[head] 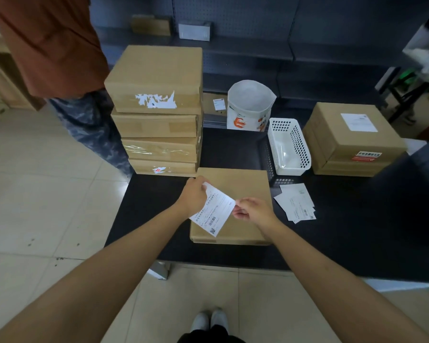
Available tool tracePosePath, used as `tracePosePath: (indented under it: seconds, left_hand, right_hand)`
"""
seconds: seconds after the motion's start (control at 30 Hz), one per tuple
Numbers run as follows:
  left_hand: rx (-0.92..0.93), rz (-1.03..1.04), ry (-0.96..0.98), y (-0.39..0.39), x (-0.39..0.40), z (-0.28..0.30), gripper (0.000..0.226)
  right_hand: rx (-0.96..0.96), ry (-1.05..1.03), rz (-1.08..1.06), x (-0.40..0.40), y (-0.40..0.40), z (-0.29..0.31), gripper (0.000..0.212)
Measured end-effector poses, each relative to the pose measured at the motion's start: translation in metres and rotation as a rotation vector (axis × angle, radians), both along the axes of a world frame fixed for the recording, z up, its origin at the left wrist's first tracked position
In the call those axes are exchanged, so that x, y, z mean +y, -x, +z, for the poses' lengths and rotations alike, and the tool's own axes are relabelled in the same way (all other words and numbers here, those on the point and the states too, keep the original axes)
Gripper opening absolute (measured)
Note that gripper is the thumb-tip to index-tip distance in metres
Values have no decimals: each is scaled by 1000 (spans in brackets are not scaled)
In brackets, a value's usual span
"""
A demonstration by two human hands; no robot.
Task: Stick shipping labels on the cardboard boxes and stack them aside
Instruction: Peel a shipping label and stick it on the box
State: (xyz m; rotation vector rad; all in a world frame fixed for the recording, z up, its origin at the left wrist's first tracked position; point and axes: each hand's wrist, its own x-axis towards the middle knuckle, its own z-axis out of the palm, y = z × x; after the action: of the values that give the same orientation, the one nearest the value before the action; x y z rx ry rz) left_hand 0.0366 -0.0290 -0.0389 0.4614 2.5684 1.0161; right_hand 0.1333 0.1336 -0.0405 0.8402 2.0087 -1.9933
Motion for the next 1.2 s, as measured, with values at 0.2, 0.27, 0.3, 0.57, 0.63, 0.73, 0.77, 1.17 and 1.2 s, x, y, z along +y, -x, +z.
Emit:
tracePosePath:
  seconds: [0.2, 0.27, 0.3, 0.57, 0.63, 0.73, 0.77, 1.17, 1.2]
  left_hand:
    - [265, 44, 104, -19, 3, 10, 42]
    - [142, -97, -33, -26, 7, 12, 27]
    - [102, -164, -58, -31, 9, 12, 21]
    - [19, -12, -154, -45, 17, 0, 10]
    - [9, -7, -157, -47, 16, -2, 9]
    - [-4, -23, -177, -49, 13, -2, 7]
    - [-1, -32, -175, -49, 12, -3, 7]
    - [91, -142, -28, -50, 11, 0, 5]
    - [96, -142, -20, -50, 11, 0, 5]
  right_hand:
    - [-20, 138, -134, -3, 0, 4, 16]
    - [-11, 192, -158, -6, -1, 3, 16]
    - [-8, 212, -163, -8, -1, 2, 17]
    - [14, 273, -161, -14, -3, -2, 16]
    - [15, 273, -152, -15, -4, -2, 15]
    - [12, 243, -135, -16, -4, -2, 14]
    - [13, 226, -128, -16, -5, -3, 15]
    - [3, 121, -126, -20, -6, -9, 13]
    - [0, 118, -120, -20, -6, -10, 15]
